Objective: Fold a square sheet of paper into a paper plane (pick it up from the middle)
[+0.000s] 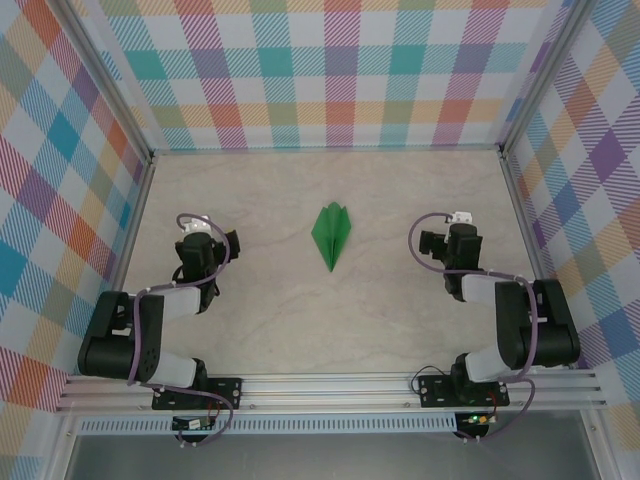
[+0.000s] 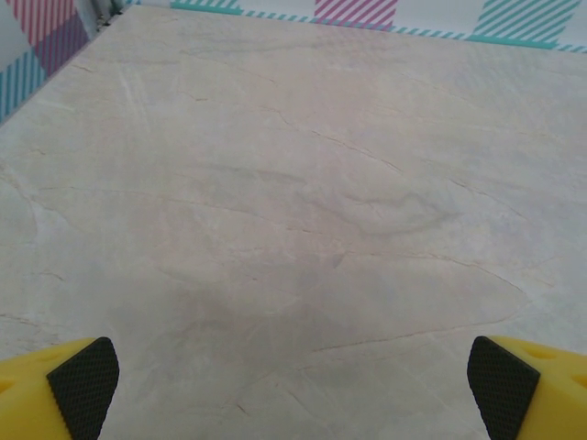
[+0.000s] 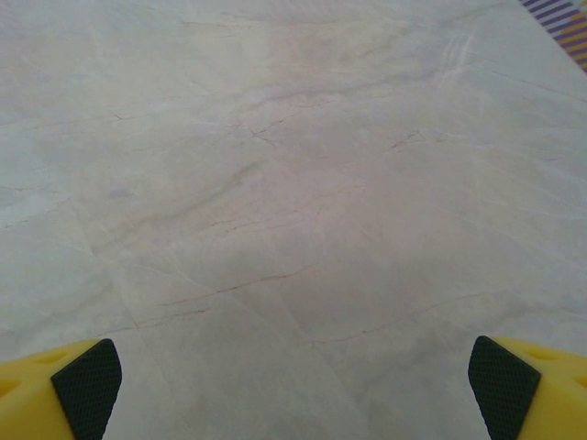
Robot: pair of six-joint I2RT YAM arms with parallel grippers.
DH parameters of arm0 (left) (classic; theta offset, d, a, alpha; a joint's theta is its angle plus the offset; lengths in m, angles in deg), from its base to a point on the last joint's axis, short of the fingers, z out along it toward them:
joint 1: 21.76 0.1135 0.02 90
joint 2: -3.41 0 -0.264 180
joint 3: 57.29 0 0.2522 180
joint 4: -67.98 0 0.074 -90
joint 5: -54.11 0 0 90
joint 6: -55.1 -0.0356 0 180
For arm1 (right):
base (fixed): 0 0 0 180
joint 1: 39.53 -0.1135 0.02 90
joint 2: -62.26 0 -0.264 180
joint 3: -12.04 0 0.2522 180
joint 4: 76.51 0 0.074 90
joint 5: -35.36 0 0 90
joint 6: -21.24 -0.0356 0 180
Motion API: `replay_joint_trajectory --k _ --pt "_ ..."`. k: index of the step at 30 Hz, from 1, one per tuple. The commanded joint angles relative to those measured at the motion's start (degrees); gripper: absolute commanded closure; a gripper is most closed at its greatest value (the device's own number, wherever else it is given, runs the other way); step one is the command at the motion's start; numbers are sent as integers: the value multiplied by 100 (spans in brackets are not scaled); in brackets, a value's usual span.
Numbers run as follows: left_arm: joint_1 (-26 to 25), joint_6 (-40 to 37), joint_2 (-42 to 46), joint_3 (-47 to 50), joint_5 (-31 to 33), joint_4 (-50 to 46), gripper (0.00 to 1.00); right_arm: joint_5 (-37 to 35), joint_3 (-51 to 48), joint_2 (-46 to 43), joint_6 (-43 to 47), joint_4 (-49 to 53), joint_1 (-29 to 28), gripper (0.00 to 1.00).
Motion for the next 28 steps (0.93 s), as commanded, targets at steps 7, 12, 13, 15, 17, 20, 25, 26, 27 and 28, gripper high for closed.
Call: replay_joint_trajectory --k 7,12,13,15,17,20,25,26,27,28 --pt "97 -172 -710 -59 -455 839 0 1154 -100 113 148 -1004 209 0" --pt "55 -201 -693 -117 -391 708 0 1229 -106 149 140 -1055 243 0" --pt "51 -210 -699 -112 -418 716 0 1225 -106 149 133 -1055 243 0" --pt "53 -270 -699 -143 -568 648 0 1237 -106 149 134 -1055 247 0" --pt "46 -309 -703 -173 -665 603 0 1234 -115 149 129 -1055 246 0" --pt "54 -309 -708 -191 -672 576 0 1239 -112 149 134 -1055 247 0" --pt "51 -333 -726 -200 -742 561 0 1239 -114 147 138 -1055 246 0" --pt "52 -334 -726 -200 -745 565 0 1238 -126 145 146 -1068 245 0" --pt "56 -331 -728 -191 -745 581 0 1231 -141 141 146 -1093 242 0" --pt "51 -331 -731 -192 -743 588 0 1298 -172 139 174 -1136 245 0"
